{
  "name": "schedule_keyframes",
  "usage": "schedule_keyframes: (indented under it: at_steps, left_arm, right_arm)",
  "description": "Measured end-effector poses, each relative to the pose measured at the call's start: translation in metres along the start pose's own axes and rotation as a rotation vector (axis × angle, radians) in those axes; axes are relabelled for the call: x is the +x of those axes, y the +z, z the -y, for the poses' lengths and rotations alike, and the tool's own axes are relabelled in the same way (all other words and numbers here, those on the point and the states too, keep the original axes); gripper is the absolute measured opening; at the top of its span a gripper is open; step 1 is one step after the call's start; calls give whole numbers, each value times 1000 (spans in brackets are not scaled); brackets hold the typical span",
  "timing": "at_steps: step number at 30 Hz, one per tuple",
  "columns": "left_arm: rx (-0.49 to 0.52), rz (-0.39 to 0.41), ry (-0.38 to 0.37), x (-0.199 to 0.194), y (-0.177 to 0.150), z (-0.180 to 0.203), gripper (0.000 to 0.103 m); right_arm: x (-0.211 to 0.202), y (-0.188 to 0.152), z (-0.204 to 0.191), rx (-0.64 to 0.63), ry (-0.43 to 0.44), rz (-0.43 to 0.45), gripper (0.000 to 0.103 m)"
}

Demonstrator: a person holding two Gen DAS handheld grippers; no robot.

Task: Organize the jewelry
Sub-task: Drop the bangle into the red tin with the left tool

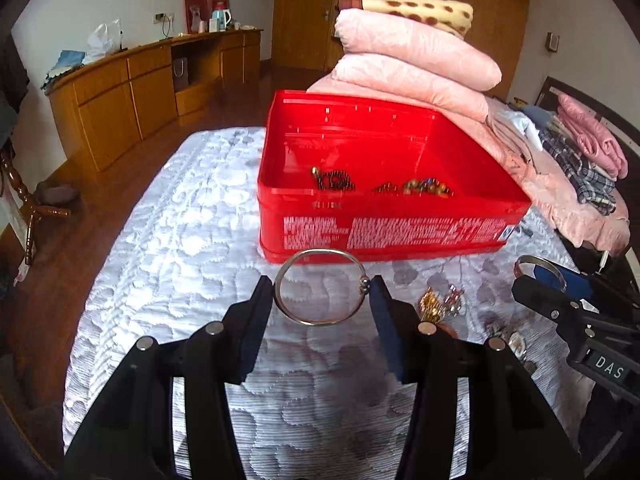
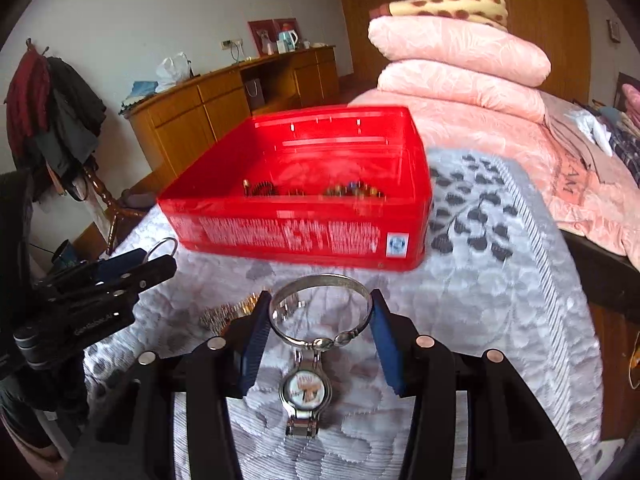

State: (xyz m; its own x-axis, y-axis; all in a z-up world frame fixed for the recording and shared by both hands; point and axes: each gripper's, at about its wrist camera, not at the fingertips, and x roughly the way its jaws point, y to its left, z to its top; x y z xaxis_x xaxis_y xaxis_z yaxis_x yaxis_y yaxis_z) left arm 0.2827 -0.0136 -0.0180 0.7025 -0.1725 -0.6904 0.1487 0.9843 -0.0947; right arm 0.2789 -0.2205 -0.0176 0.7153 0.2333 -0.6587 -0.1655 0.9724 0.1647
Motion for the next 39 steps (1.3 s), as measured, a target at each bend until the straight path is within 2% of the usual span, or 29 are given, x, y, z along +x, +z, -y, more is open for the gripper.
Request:
schedule_keyframes:
  at_steps: [6,13,19,29,32,36,38,39]
  left_arm:
    - [0,77,-24,-21,25,2,48]
    - [21,113,-20,-11,68,14,48]
    - [18,93,-15,23,102,20,48]
    - [10,22,15,79,113,15,50]
    - [18,37,25,77,111,15,68]
    - [11,71,24,56,112,14,71]
    - [7,100,29,38,109,13,76]
    - [8,111,30,30,107,14,83]
  right_arm:
    - [-13,31,1,-12,-9,58,49]
    - [-4,77,7,-11,-19,98,49]
    - [32,101,21,33,-9,71,49]
    - [87,104,40,72,-22,-12,49]
    - [84,102,44,85,-22,-12,50]
    - [61,99,42,90,-21,23,52]
    - [46,95,40,88,-36,47,61]
    - [38,93,39,85,-42,60,64]
